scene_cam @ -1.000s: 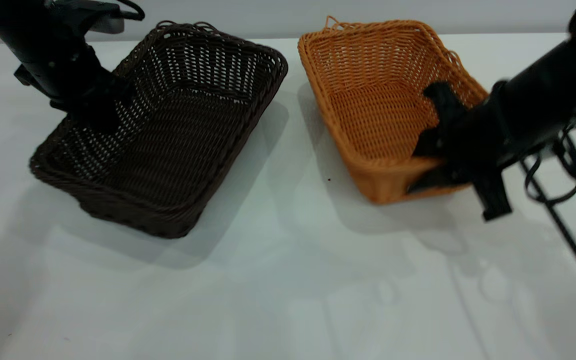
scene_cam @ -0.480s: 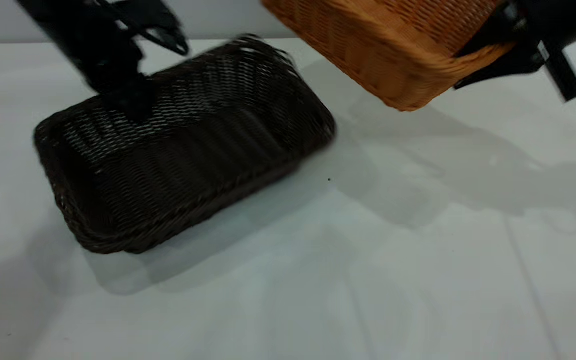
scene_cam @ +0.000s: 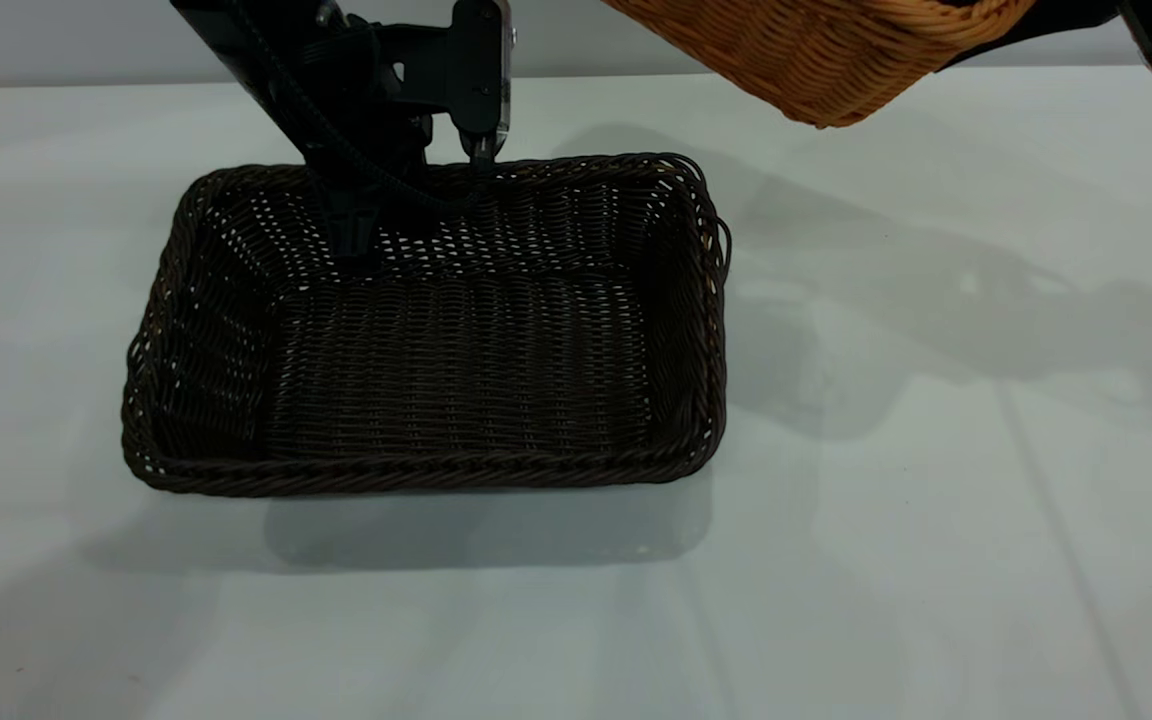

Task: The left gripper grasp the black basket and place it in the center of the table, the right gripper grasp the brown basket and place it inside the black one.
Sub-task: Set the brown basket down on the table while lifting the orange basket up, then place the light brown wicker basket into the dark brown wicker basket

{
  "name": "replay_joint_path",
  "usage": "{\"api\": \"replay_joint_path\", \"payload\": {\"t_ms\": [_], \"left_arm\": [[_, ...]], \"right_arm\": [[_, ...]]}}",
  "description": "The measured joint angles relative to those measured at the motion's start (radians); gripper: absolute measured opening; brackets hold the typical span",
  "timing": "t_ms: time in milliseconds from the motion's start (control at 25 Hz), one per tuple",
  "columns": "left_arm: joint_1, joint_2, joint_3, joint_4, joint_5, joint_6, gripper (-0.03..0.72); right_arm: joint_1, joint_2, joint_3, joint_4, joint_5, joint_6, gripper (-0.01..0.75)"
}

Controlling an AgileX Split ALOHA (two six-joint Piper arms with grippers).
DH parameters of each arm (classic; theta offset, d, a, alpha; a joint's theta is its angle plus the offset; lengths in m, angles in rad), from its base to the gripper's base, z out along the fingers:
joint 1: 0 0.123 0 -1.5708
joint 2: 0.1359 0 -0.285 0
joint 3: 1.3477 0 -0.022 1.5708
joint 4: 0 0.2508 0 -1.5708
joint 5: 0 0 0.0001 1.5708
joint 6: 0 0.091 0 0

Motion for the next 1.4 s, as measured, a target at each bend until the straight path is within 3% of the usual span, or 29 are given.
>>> {"api": "replay_joint_path", "payload": {"t_ms": [280,600,720,880,1080,1240,1400], "left_arm": [[-0.007,0.0,0.0,0.012,0.0,-0.017,0.108],[-0.057,0.002,0.001,0.02,-0.026,-0.017,0.4],[-0.066,-0.029,0.002,0.021,0.012,-0.017,0.452],[-0.071,-0.124,0.004,0.024,0.121,-0.017,0.464],[-0.069,-0.357,0.006,0.034,0.375,-0.033,0.446],[-0.046,-0.59,0.006,0.036,0.507,-0.039,0.407],[0.003,-0.803,0.006,0.035,0.511,-0.086,0.372]], "right_arm": [[-0.001,0.0,0.0,-0.001,0.0,0.002,0.113],[-0.006,0.0,-0.074,-0.002,0.009,0.005,0.113],[-0.028,0.0,-0.146,-0.002,0.02,0.031,0.113],[-0.082,0.0,-0.238,-0.002,0.021,0.08,0.113],[-0.103,0.001,-0.261,-0.027,0.021,0.09,0.113],[-0.045,0.004,-0.261,-0.138,0.021,0.111,0.113],[0.097,0.004,-0.26,-0.272,0.023,0.172,0.113]]}}
